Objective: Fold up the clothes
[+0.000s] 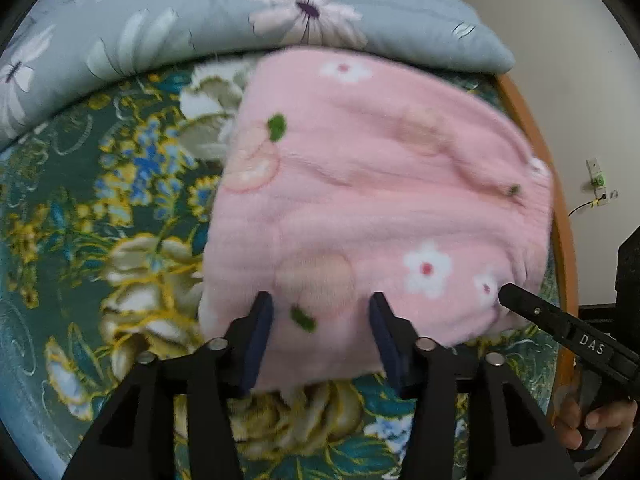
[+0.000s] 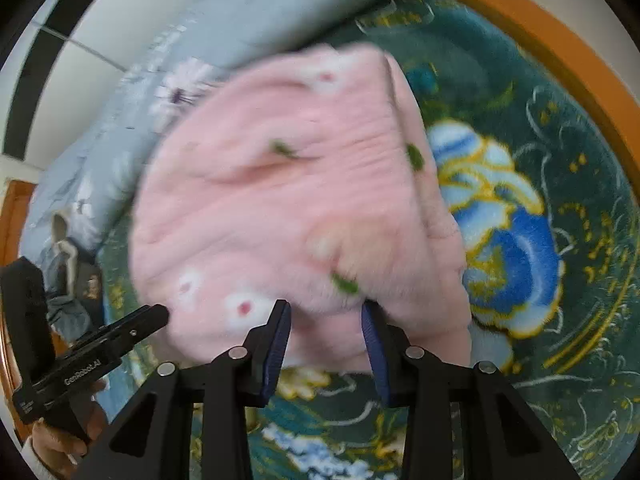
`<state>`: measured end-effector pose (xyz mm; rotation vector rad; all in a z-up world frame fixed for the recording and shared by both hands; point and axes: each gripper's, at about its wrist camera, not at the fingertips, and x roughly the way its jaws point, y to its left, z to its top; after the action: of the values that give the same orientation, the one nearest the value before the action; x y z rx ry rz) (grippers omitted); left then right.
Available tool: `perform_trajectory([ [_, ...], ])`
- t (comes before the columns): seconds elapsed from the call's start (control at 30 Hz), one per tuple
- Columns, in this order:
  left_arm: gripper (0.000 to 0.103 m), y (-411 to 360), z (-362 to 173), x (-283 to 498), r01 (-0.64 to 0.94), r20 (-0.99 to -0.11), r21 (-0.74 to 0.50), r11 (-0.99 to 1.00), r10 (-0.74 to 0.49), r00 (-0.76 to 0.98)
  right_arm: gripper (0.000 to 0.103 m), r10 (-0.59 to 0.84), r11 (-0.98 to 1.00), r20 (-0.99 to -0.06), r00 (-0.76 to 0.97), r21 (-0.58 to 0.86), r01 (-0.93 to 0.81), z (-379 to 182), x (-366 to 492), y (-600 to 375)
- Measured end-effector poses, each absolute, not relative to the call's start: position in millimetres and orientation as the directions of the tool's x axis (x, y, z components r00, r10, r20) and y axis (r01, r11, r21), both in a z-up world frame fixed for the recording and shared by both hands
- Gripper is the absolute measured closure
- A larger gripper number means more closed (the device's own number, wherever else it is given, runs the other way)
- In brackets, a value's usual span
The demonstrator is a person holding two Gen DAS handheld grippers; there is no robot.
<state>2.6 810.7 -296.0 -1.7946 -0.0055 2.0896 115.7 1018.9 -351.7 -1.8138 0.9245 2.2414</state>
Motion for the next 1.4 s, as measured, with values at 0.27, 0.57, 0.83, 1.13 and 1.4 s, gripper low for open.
perform_trajectory([
  [0.27,0.032,781,-293,57,-0.155,-0.966,-0.230,-0.961,0.245,-0.084,0.047,-0.287,-0.818,-0.934,-0.212,0.355,-0.453,-343,153,993],
  [0.57,0.032,768,-299,87,-0.073,-0.989,-0.149,-0.986,0.150,-0.003,0.012,-0.245,-0.846,-0.948,-0.205,0.312,-0.432,-332,171,968],
  [0.83,0.025,780,-293,80,-0.117,-0.997,-0.065,-0.991,0.069,-0.023,0.000,-0.187,-0.883,-0.944,-0.270,0.282,-0.375,-305,171,955],
  [1.13,0.021,790,-268,95,-0.207,-0.989,-0.005,-0.978,0.035,-0.143,0.000,-0.124,-0.908,-0.945,-0.302,0.231,-0.349,-292,177,947],
  [1.4,0.021,802,-259,102,-0.248,-0.980,0.086,-0.965,-0.037,-0.195,0.000,-0.100,-0.911,-0.937,-0.334,0.221,-0.348,-286,182,950],
])
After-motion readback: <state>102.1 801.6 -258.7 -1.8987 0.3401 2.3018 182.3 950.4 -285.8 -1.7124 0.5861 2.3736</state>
